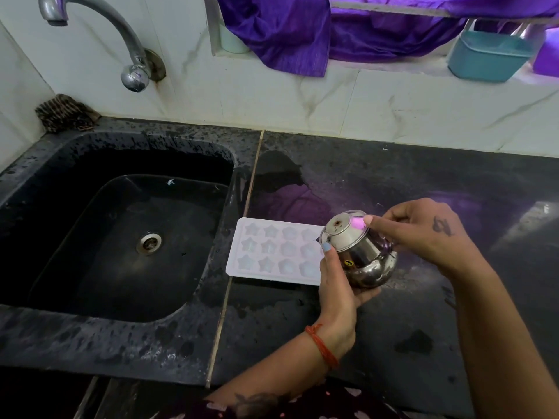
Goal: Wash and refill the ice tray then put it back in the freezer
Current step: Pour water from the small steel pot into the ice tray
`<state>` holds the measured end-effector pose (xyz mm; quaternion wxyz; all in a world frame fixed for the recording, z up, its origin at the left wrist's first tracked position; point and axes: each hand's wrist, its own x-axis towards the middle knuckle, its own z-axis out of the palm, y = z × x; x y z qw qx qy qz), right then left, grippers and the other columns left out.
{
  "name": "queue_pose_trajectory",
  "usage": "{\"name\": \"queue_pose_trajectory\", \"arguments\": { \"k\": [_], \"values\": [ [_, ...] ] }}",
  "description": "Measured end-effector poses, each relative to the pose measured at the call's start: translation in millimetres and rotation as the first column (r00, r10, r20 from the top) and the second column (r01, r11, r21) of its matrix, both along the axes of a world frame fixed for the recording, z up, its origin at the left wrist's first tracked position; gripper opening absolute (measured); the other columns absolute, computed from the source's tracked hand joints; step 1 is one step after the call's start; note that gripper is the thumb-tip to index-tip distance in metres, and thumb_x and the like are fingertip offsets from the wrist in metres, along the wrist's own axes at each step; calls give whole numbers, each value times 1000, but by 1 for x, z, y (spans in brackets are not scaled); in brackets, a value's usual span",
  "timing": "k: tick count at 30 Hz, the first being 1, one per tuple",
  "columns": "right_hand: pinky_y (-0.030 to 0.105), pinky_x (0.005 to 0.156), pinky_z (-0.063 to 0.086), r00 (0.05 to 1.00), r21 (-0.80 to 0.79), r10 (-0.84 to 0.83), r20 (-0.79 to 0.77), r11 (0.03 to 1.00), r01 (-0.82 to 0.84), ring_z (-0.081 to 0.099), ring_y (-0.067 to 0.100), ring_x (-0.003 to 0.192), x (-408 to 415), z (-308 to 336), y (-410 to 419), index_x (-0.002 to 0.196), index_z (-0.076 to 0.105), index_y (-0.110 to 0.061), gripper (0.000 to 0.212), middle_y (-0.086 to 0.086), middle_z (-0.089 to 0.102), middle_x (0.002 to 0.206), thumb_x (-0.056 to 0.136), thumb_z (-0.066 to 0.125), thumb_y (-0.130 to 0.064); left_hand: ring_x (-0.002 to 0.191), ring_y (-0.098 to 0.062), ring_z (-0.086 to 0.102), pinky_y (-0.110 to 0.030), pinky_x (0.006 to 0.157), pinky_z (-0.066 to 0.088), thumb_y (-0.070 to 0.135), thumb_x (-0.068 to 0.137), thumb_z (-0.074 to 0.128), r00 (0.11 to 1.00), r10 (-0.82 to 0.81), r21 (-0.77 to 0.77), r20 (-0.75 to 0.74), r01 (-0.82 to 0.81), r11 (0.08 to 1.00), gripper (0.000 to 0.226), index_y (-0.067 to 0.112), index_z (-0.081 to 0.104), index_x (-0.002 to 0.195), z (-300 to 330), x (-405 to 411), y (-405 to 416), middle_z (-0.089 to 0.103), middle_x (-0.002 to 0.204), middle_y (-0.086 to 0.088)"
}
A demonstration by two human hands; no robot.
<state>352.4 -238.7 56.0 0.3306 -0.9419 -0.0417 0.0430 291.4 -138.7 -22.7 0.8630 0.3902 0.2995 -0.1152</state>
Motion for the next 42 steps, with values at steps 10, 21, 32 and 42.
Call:
{"name": "queue_pose_trajectory", "arguments": {
  "k": [10, 21, 32, 42],
  "values": [
    [24, 54, 44, 999, -75, 31, 19, 997, -30, 59, 11, 54, 1, 2, -1, 57, 68, -21, 43, -3, 65, 52, 72, 63, -61, 101, -30, 66, -32, 60, 60, 62, 91, 29, 1000, 10, -69, -27, -12, 998, 61, 21, 47, 132, -1, 1, -3, 60, 124, -14],
    [41, 73, 59, 996, 112, -6, -94, 994, 17, 69, 23, 69, 4, -5, -15, 60, 71, -17, 34, 4, 70, 61, 74, 68, -48, 105, -24, 65, -33, 70, 60, 78, 70, 37, 997, -14, 61, 81, 9, 998, 77, 29, 47, 129, -1, -1, -8, 58, 126, -5],
    [34, 70, 57, 988, 265, -48, -145, 960, 86, 67, 20, 71, 2, -12, -29, 65, 72, -9, 26, 14, 71, 72, 80, 71, -29, 110, -20, 62, -31, 75, 59, 62, 84, 37, 992, -26, 98, 125, 14, 995, 59, 29, 43, 133, -3, -1, -18, 57, 128, -2],
    [42, 77, 58, 994, 140, -61, -94, 987, 74, 69, 15, 67, 3, -7, -36, 59, 72, -22, 31, -2, 71, 60, 71, 68, -50, 106, -24, 64, -34, 72, 60, 59, 93, 32, 997, -18, 47, 74, 15, 999, 51, 29, 45, 131, -3, 1, -29, 58, 128, -6]
  ]
}}
